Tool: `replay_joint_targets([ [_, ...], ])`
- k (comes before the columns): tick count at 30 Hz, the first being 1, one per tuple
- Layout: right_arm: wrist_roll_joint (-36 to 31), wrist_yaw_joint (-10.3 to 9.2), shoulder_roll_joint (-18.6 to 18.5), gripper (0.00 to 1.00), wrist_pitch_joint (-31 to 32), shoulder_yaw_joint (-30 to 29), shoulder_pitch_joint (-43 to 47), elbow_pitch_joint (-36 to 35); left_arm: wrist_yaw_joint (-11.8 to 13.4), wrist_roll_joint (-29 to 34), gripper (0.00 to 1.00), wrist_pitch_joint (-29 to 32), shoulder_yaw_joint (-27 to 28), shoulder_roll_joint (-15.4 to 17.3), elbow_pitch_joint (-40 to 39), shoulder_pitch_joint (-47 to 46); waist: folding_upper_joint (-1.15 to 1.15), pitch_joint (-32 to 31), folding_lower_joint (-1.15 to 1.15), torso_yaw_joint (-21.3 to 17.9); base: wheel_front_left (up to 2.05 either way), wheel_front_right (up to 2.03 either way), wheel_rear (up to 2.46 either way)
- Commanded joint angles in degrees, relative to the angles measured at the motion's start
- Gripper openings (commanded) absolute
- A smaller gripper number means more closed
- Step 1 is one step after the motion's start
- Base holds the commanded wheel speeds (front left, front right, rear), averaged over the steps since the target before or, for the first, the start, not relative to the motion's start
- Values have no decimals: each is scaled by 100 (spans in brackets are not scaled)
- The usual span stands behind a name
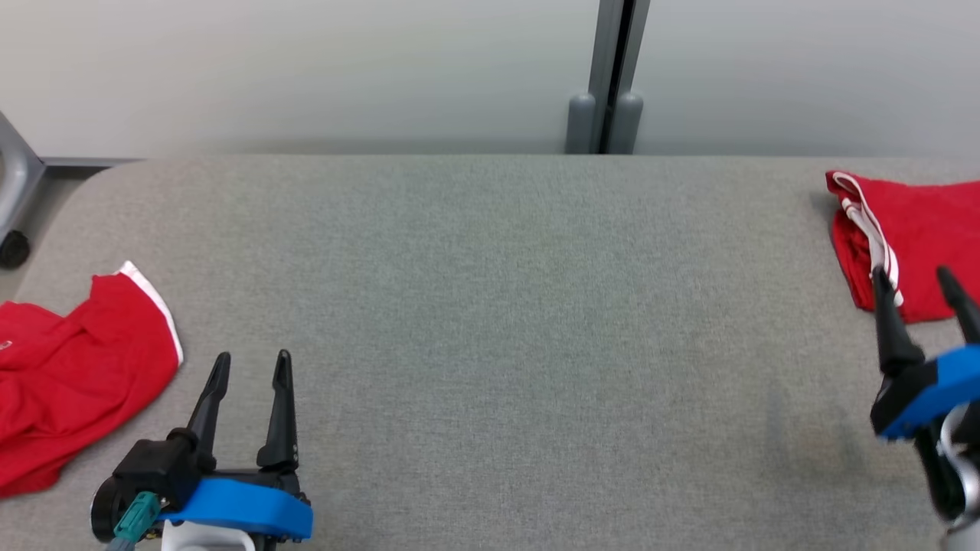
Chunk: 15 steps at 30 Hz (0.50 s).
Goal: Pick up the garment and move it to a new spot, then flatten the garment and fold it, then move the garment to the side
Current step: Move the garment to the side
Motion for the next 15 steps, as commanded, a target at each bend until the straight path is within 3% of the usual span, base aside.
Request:
replay_joint_targets([
  [1, 34, -1, 34, 100, -79, -45, 163, -124, 10, -13, 100, -13, 44, 34, 2, 14, 2, -71, 2, -13, 0, 0, 0],
  [9, 180, -1, 711, 100, -499, 62, 1415, -1209, 71, -17, 100, -13, 177, 12, -55, 370, 2, -317, 2, 52, 0, 0, 0],
  [15, 242, -1, 920, 100, -624, 262, 1911, -1542, 121, -25, 100, -13, 214, 22, -47, 564, 2, -440, 2, -1, 0, 0, 0],
])
